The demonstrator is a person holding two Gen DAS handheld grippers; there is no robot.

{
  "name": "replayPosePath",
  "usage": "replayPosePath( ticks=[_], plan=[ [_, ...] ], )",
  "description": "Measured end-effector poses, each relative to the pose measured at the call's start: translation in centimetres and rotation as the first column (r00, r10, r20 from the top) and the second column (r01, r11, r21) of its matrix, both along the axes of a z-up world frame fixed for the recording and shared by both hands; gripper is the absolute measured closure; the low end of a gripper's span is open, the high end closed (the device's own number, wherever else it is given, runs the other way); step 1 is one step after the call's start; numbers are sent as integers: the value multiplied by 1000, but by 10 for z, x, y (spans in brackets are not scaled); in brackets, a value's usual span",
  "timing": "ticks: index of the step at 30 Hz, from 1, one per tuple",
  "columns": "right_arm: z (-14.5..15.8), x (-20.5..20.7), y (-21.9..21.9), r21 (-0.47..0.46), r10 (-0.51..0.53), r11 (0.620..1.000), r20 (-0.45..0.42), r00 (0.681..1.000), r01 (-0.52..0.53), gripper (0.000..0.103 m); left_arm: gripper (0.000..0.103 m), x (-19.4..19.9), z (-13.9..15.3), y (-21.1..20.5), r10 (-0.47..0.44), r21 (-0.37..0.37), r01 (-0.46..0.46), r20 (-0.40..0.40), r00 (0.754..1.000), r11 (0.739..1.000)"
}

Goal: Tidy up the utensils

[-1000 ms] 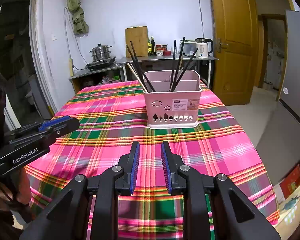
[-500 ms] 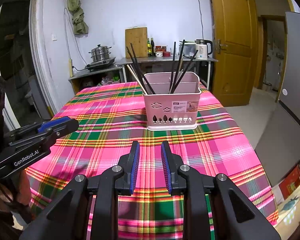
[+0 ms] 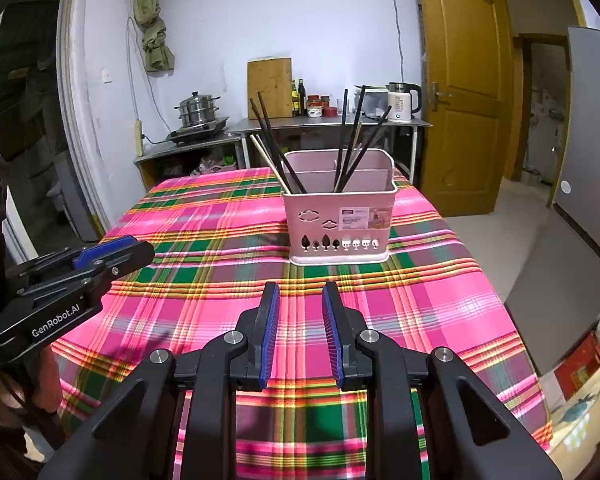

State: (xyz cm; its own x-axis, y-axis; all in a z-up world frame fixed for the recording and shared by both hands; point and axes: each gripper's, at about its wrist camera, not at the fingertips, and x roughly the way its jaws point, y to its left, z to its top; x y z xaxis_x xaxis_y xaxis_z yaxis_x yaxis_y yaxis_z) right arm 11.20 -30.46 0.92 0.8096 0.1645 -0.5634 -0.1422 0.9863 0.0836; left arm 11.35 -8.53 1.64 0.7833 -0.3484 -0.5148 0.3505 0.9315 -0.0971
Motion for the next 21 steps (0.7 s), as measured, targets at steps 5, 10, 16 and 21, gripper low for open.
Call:
replayPosePath(
  ticks=[5,10,16,21],
  plan=[
    [0,-1,0,-2,-1,1000,-1,1000,1,80,78,0,0,0,2,3,-2,2,1000,1000],
    [0,-1,0,-2,-1,1000,0,1000,1,80,78,0,0,1,2,1,-2,2,1000,1000],
    [0,-1,1,-3,-1,1000,0,1000,1,80,78,0,0,1,1,1,-1,1,1000,1000],
    [0,-1,1,-3,-1,1000,-2,1000,1,80,78,0,0,1,0,2,0,2,1000,1000]
  ],
)
